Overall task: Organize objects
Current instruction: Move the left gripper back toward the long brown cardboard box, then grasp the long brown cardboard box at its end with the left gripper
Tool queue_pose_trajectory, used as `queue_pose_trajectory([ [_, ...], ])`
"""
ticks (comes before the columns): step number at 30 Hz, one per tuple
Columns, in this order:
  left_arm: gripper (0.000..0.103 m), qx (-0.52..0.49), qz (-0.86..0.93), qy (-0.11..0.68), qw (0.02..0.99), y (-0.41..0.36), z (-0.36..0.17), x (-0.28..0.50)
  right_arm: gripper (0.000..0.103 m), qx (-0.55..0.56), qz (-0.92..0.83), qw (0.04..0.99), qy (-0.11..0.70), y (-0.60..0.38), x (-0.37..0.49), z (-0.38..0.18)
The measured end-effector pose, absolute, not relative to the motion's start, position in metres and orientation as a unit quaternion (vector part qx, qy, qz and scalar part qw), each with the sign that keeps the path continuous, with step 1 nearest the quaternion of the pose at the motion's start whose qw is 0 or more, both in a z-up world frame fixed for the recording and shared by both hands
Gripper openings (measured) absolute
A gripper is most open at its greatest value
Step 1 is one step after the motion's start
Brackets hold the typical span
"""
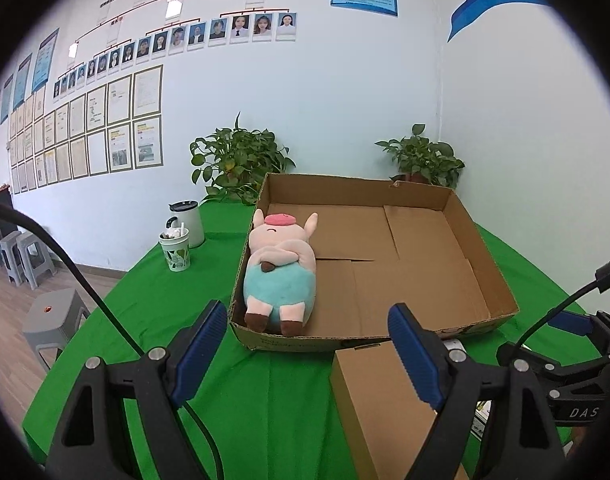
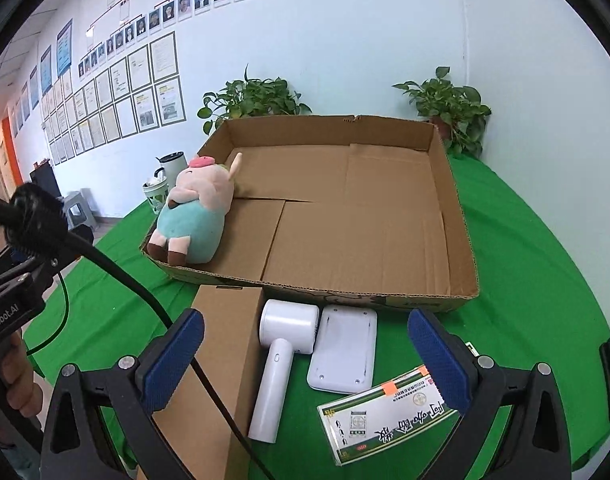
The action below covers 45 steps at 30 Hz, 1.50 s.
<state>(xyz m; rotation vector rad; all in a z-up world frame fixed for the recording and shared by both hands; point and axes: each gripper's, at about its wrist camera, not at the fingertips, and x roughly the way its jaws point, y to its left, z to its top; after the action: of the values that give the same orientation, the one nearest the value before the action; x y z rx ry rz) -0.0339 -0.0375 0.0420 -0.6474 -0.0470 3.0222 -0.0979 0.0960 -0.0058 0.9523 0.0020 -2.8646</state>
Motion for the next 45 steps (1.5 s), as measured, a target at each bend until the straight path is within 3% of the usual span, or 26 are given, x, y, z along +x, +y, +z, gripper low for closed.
queue_pose_trajectory([
  [7, 0.08, -0.215, 0.975, -0.005, 0.047, -0.024, 0.036, -0.021, 0.103, 0.302, -0.95, 0.078, 0.014, 0.103, -0.097, -0.011],
  [11, 0.057, -0.233, 0.968, -0.027, 0.083, -0.028, 0.033, -0.019, 0.102, 0.3, -0.948, 0.103, 0.021, 0.1, -0.088, -0.012],
  [14, 0.056, -0.239, 0.967, -0.027, 0.079, -0.031, 0.034, -0.019, 0.102, 0.302, -0.946, 0.115, 0.03, 0.097, -0.087, -0.014],
  [17, 0.059, -0.239, 0.967, -0.029, 0.085, -0.036, 0.036, -0.017, 0.102, 0.312, -0.94, 0.139, 0.023, 0.096, -0.086, -0.014],
  [18, 0.073, -0.245, 0.965, -0.029, 0.086, -0.037, 0.035, -0.017, 0.102, 0.318, -0.936, 0.15, 0.023, 0.095, -0.085, -0.015],
  [20, 0.083, -0.257, 0.962, -0.033, 0.085, -0.042, 0.034, -0.018, 0.102, 0.348, -0.913, 0.213, 0.008, 0.092, -0.079, -0.015],
  [27, 0.083, -0.315, 0.934, -0.101, 0.133, -0.065, 0.014, -0.031, 0.102, 0.395, -0.802, 0.448, -0.018, 0.072, -0.044, -0.012],
  [32, 0.083, -0.388, 0.896, -0.134, 0.168, -0.056, -0.029, -0.058, 0.103, 0.453, -0.802, 0.388, -0.04, 0.086, -0.077, -0.052],
  [37, 0.081, -0.439, 0.866, -0.131, 0.2, -0.034, -0.068, -0.076, 0.102, 0.475, -0.829, 0.295, 0.007, 0.089, -0.091, -0.083],
  [45, 0.081, -0.465, 0.844, -0.125, 0.238, -0.012, -0.087, -0.073, 0.102, 0.491, -0.832, 0.254, -0.033, 0.093, -0.085, -0.103],
])
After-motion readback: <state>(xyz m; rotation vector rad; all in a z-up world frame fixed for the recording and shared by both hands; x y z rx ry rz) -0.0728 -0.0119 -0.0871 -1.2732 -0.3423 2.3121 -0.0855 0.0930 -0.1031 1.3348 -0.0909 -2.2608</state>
